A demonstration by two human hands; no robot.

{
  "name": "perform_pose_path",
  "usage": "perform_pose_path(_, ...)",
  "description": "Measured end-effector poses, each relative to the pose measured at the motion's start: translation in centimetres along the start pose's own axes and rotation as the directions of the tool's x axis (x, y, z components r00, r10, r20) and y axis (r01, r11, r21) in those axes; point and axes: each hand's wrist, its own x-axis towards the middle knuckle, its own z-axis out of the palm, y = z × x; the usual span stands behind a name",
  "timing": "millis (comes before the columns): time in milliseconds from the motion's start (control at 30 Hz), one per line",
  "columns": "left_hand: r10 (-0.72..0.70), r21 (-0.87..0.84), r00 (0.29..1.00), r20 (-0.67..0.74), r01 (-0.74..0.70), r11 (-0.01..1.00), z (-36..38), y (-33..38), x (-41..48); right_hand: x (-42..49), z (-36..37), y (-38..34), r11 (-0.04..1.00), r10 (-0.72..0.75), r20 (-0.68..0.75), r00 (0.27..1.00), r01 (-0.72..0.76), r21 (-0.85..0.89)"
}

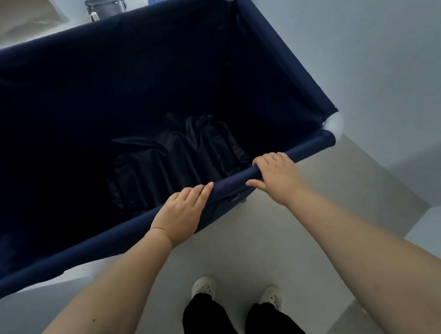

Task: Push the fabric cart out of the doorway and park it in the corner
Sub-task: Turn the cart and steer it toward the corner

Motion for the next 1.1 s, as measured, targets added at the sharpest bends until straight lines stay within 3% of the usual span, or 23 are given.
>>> perform_pose_path(200,0.058,0.016,0.998,-0.012,-0.058,0.998,-0.3,3.8,2.3,-3.1,0.2,4.2,0.999,0.043,-0.023,0.999,-0.043,-0.014)
perform_pose_path(500,0.215,-0.008,0.976,-0.034,-0.215,0.977,-1.2,12.4,7.9,-9.3,-0.1,12.4,0.973,0.230,0.012,0.973,-0.230,-0.009)
perform_pose_path(1100,0.560,0.002,0.828,-0.010,-0.560,0.828,-2.8,31.2,16.5,-26.7,1.3,26.6,0.812,0.582,0.028,0.813,-0.583,0.025)
